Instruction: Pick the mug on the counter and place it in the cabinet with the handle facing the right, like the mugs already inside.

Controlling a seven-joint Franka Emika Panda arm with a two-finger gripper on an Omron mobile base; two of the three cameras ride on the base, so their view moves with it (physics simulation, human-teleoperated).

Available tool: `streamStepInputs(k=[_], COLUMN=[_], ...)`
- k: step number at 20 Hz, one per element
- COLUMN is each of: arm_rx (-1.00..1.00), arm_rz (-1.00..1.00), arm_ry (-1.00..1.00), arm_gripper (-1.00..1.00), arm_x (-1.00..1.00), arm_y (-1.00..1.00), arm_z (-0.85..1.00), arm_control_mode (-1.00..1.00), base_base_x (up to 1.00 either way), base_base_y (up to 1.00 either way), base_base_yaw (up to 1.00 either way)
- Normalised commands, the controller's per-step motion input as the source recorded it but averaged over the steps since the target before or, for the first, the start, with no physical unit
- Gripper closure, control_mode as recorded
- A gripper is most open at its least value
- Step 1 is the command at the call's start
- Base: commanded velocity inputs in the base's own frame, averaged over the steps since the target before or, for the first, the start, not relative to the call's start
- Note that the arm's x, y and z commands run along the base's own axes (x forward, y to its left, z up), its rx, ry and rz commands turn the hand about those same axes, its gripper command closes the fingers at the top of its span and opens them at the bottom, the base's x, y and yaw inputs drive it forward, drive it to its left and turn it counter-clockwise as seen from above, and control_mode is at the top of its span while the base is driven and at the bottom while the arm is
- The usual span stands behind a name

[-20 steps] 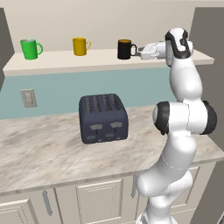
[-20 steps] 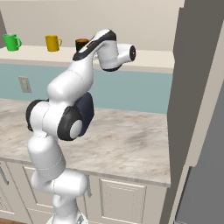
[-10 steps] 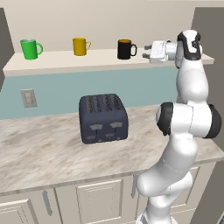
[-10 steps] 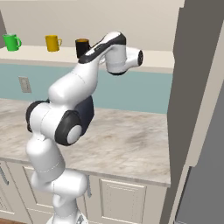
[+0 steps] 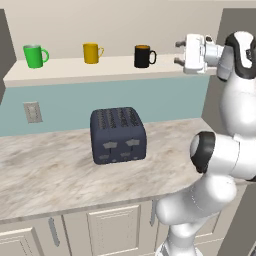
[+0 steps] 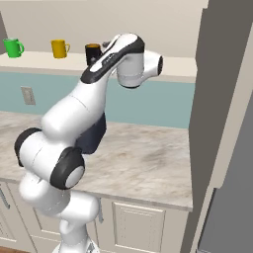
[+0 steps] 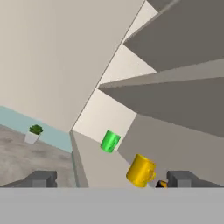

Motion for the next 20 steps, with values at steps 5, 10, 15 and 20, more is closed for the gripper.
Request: streamStepInputs(k=[5, 10, 15, 20], arm_rx=[-0.06, -0.09, -0.05, 0.0], arm_rz=[0.08, 0.03, 0.0, -0.07], arm_ry=[-0.17, -0.23, -0.22, -0.05], arm_gripper=[-1.0, -1.0, -1.0, -1.0], arm_x=[-0.95, -1.0, -1.0, -1.0], arm_y=[0.51, 0.58, 0.46, 0.25], arm_z=[0.61, 0.06, -0.1, -0.3], arm_control_mode=[-1.0, -1.0, -1.0, -1.0], base_base_x=[0.0, 0.0, 0.0, 0.0], base_base_y=[0.0, 0.0, 0.0, 0.0], base_base_yaw=[0.0, 0.0, 0.0, 0.0])
